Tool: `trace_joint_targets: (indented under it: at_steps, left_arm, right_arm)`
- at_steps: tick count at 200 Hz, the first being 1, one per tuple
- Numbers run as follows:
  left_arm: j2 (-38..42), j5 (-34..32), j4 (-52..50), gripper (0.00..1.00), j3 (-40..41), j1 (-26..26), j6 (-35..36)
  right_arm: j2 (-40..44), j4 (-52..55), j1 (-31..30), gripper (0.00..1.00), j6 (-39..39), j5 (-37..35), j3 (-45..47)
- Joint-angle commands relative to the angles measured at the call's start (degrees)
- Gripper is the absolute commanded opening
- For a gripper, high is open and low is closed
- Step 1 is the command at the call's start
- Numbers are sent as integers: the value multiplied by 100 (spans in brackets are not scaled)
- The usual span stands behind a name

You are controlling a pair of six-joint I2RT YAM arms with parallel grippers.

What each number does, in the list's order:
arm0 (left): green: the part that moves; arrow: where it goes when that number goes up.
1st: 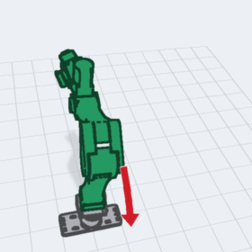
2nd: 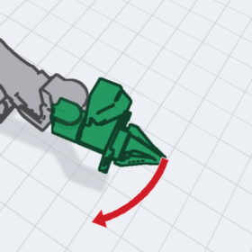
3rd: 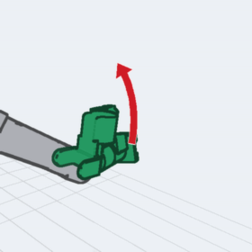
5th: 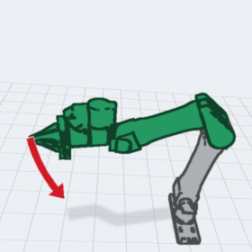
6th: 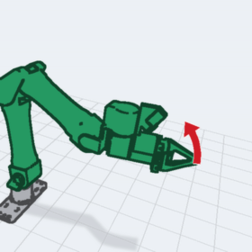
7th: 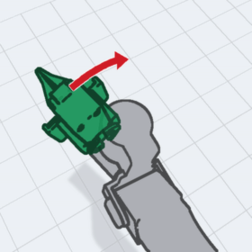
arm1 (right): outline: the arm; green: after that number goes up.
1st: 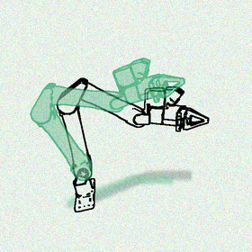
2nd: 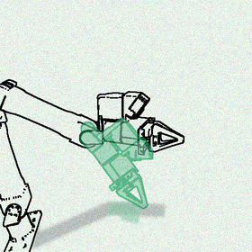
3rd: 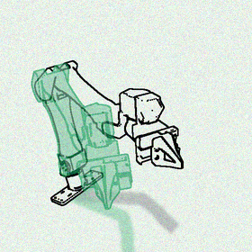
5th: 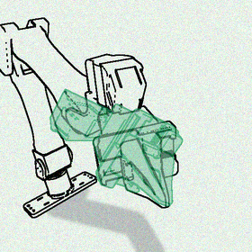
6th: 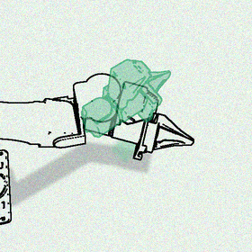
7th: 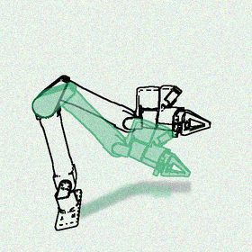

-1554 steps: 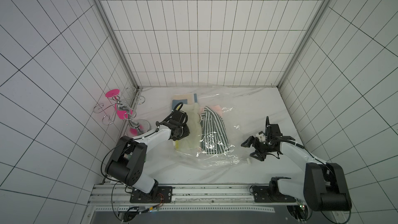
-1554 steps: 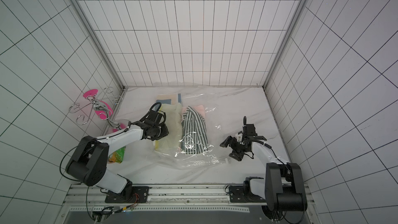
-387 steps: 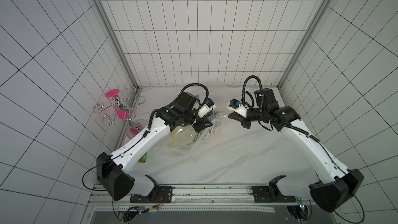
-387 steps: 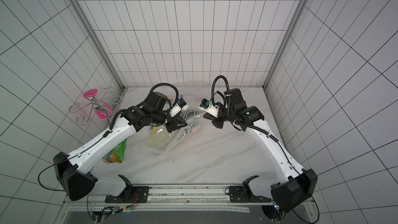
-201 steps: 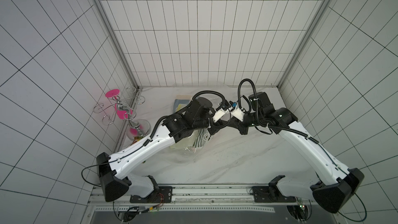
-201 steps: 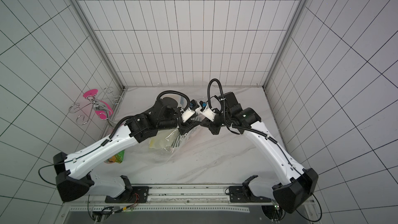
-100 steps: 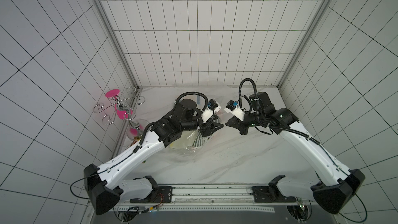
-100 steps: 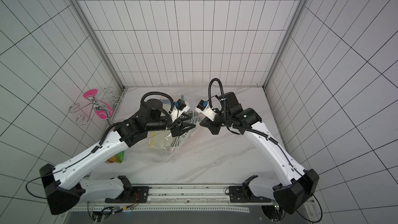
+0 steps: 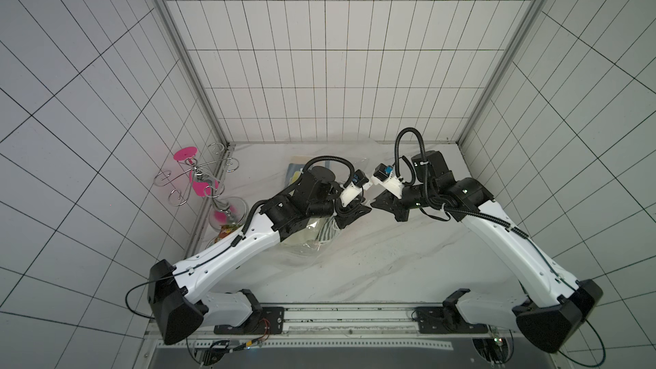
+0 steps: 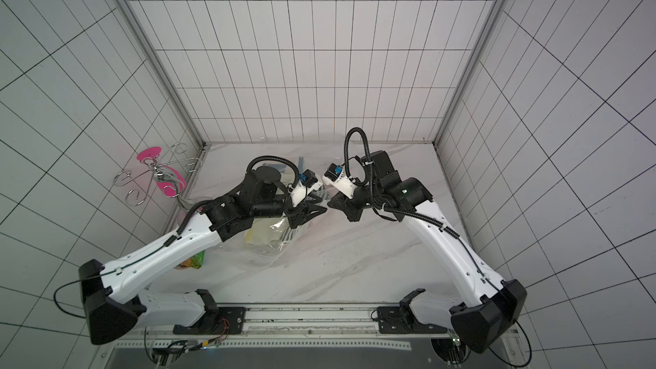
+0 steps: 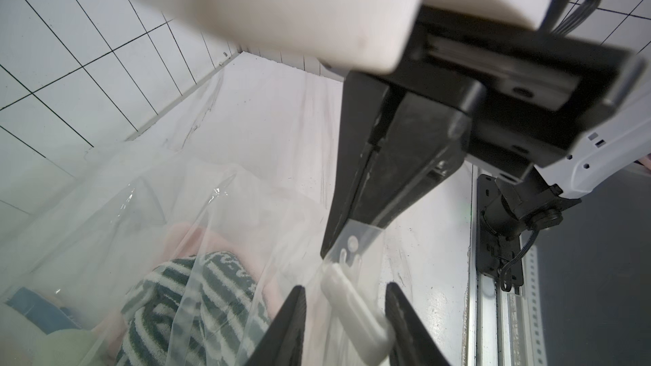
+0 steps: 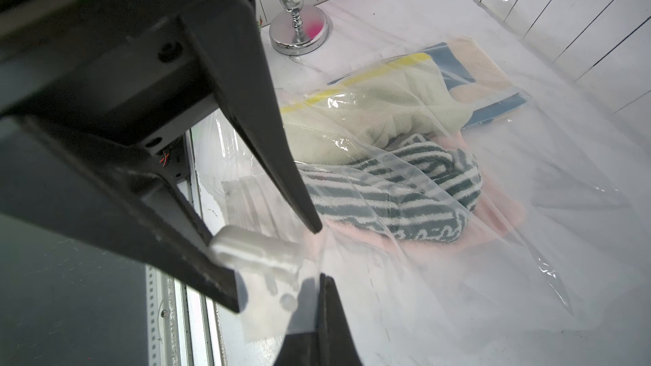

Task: Place the folded towel into the vacuum bag
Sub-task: Close the vacuum bag at the center of the board.

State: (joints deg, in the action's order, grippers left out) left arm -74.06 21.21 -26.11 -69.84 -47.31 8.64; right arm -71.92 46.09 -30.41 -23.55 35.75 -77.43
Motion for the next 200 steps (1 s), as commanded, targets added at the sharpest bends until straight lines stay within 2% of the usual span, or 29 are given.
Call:
trace_joint_targets:
  at_steps: [1,11,48,60,84,101,130,160,185,200]
  left_arm:
    - [37,-73,285,32,45,-15,40]
    - [32,-65,312,29,66,-15,36]
    - [-7,-103,344,5,81,-15,66]
    - [-3,-71,286,0,70,-15,113]
    - [-1,87,-30,0,12,-15,274]
    - [-83,244,-431,0,-141,-15,425]
    - [-268,347,-1170,0,-468,-26,686]
    - [-245,331,-1204,0,-511,-35,729]
    - [-141,358,-1037,0,-457,25,628]
    - [-15,636,-856,0,-321,175,524]
  right_arm:
    - [173,-89,-35,0,44,349,-321]
    - [187,-85,-37,0,44,375,-310]
    - [230,-115,-35,0,50,495,-258]
    - [270,-156,-33,0,59,477,-208]
    - [365,-293,-30,0,61,545,-72]
    - [432,-382,-34,17,44,630,40]
    - [486,-712,-39,33,23,781,158]
    - [474,-733,-44,35,-91,956,270]
    - [572,-682,17,36,-306,749,770]
    - [677,-812,151,37,-255,890,1053]
